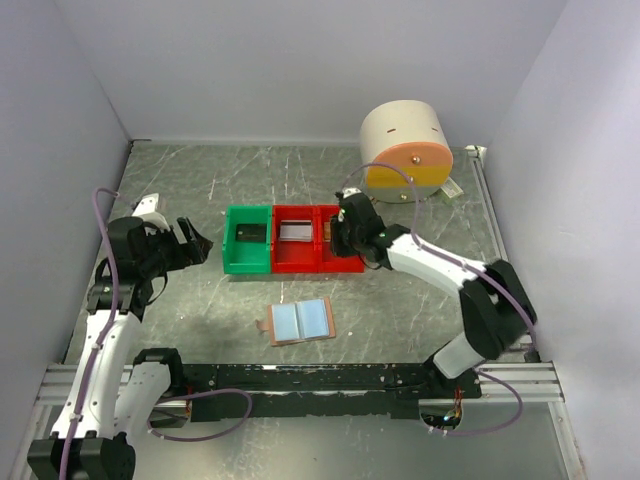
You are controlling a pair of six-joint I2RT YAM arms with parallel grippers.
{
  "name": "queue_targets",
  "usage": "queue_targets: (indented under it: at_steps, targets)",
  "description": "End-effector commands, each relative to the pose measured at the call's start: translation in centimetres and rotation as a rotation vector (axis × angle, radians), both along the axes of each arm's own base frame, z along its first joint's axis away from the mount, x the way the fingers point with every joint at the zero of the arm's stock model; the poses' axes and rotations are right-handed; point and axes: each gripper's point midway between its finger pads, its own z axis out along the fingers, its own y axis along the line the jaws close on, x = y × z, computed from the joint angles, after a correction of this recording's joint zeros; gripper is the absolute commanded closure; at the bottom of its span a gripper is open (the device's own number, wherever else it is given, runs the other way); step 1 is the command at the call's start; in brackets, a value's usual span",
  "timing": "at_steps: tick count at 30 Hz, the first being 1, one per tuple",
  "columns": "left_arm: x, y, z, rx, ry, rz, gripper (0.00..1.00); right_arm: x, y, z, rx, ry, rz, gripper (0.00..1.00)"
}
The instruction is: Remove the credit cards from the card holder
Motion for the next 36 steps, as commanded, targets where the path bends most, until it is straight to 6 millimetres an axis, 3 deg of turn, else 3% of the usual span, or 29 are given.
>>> queue_targets:
  at_steps: [1, 7, 13, 21, 29, 36]
  targets:
    - [0.3, -1.6, 0.1, -0.049, -0.02, -0.087, 0.09, -4.1, 1.6, 3.0, 0.266, 0.035, -0.04, 0.72]
    - [-0.9, -6.0, -0.8, -0.243, 0.101, -0.307, 0.16, -10.9, 3.8, 2.0, 0.481, 0.174, -0.022, 0.66]
    - [-3.4, -10.7, -1.1, -0.337, 0.154, -0.454, 0.18, -14.9, 5.7, -0.2, 0.506, 0.266, -0.032, 0.65]
    - [-7.8, -16.2, -5.2, -0.317, 0.333, -0.551, 0.22, -15.8, 5.1, -3.1, 0.475, 0.341, -0.11, 0.63]
    - [-9.8, -18.9, -8.8, -0.251, 0.454, -0.567, 0.28, -16.3, 3.6, -4.5, 0.395, 0.365, -0.15, 0.63]
    - [-10.8, -19.9, -11.7, -0.178, 0.524, -0.53, 0.34, -16.6, 2.9, -5.2, 0.349, 0.376, -0.152, 0.62]
